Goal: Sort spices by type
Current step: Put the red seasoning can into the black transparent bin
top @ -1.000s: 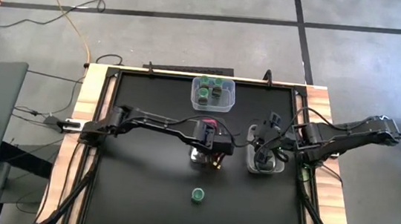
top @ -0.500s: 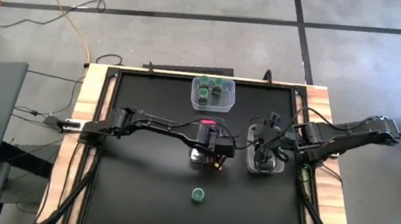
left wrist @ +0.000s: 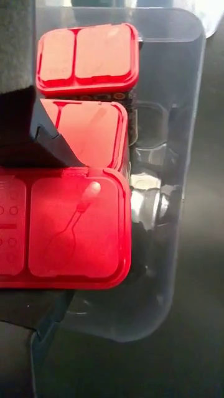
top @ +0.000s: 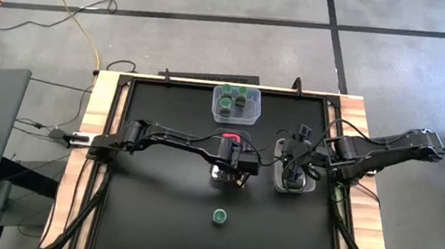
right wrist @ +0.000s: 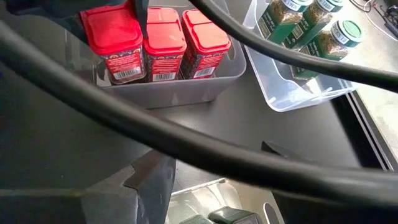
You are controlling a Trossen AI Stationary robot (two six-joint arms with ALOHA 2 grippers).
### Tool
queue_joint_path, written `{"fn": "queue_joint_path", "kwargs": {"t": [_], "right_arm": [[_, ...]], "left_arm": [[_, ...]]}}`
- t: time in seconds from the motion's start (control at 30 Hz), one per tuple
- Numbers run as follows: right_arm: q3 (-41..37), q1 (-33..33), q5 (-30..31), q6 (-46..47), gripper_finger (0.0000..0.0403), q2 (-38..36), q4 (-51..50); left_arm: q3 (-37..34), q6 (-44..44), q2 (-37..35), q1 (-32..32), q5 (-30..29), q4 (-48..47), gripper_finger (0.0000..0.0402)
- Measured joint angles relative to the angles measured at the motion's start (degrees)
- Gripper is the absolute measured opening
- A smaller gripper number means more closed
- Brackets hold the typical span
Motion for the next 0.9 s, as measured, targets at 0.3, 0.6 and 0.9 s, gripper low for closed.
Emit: {"fn": "queue_joint_path", "kwargs": {"t": [0.3,0.6,0.9], "right_arm": [[0.0,0.0,0.0,0.0,0.0265,0.0,0.0],[0.0,0.0,0.1,0.0,0.0265,0.0,0.0],[0.0,0.0,0.1,0.0,0.0265,0.0,0.1]], "left_arm": [[0.0,4.0,0.0,0.0,0.2,-0.7,0.0223],[0.0,6.7,0.0,0.0,0.2,0.3,0.0224],[0.0,8.3,0.0,0.1,2.1,0.7,0.0224]]}}
